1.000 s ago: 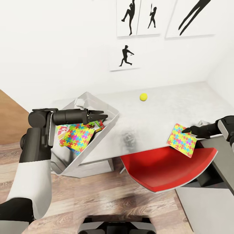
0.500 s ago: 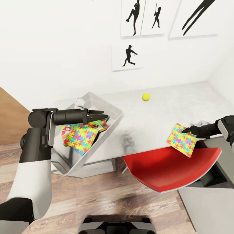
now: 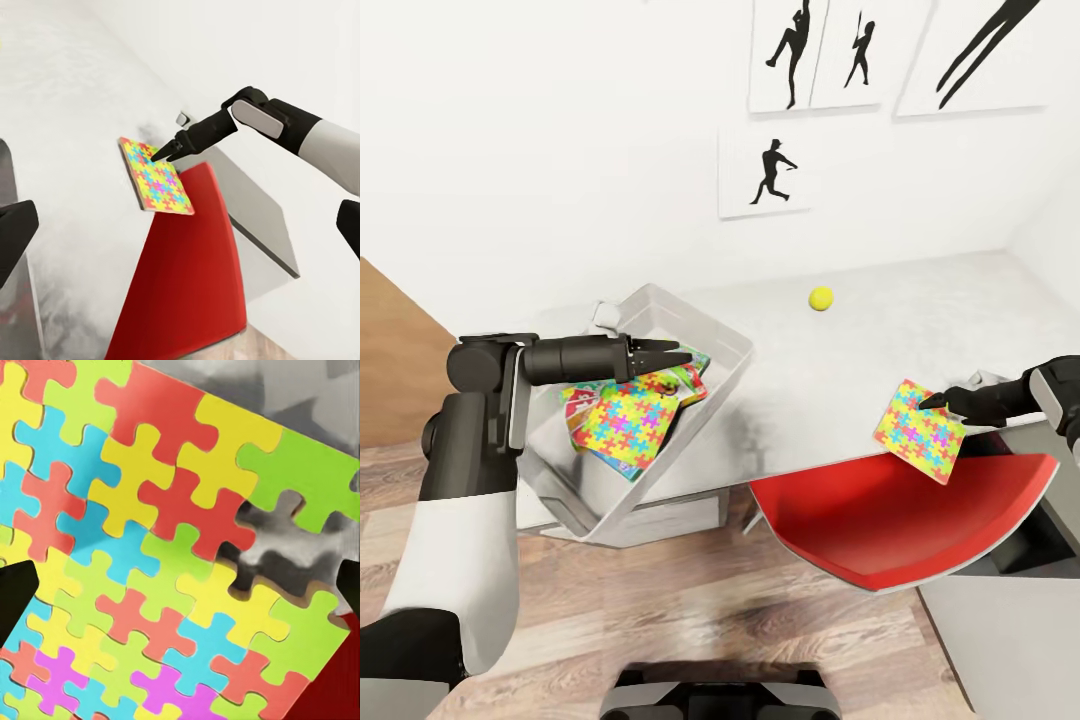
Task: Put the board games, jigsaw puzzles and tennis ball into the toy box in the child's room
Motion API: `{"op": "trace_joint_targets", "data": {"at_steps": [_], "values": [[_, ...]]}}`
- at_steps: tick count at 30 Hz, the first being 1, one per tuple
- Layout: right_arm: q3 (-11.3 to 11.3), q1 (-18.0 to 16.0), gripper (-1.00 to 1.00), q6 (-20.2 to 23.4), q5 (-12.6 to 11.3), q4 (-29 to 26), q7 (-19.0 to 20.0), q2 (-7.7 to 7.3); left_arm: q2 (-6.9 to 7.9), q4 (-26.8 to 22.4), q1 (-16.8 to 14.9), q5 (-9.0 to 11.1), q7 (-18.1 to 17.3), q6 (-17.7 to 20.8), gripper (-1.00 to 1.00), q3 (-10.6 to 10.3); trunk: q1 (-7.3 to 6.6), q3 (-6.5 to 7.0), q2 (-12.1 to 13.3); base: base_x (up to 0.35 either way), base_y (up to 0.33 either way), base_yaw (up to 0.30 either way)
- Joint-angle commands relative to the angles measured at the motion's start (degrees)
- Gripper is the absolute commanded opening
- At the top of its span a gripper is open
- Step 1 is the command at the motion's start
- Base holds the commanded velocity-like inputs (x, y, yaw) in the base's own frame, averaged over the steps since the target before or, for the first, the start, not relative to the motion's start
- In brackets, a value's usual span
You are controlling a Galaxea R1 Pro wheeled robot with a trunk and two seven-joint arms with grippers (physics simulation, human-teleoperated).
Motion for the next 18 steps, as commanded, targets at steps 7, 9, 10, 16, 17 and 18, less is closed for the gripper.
{"op": "trace_joint_targets", "data": {"at_steps": [7,9,10,16,17,18], "values": [[-0.2,0.0,1.00,0.3,0.0,0.0,0.2,0.01,-0.01,0.0,-0.1,-0.6,-0.6,0.6,1.00,0.1,0.03,-0.08,-0.1,0.000,0.131,0.000],[-0.2,0.0,1.00,0.3,0.0,0.0,0.2,0.01,0.00,0.0,-0.1,-0.6,-0.6,0.6,1.00,0.1,0.03,-0.08,-0.1,-0.008,0.022,0.000],[-0.2,0.0,1.00,0.3,0.0,0.0,0.2,0.01,-0.04,0.0,-0.1,-0.6,-0.6,0.6,1.00,0.1,0.03,-0.08,-0.1,-0.049,0.011,0.000],[-0.2,0.0,1.00,0.3,0.1,0.0,0.1,-0.04,-0.08,0.0,-0.1,-0.6,-0.6,0.6,1.00,0.1,0.03,-0.08,-0.1,-0.062,0.006,0.000],[-0.2,0.0,1.00,0.3,0.1,0.0,0.1,-0.06,-0.06,0.0,-0.1,-0.6,-0.6,0.6,1.00,0.1,0.03,-0.08,-0.1,-0.022,0.027,0.000],[-0.2,0.0,1.00,0.3,0.1,0.0,0.1,-0.06,-0.05,0.0,-0.1,-0.6,-0.6,0.6,1.00,0.1,0.03,-0.08,-0.1,-0.018,0.037,0.000]]}}
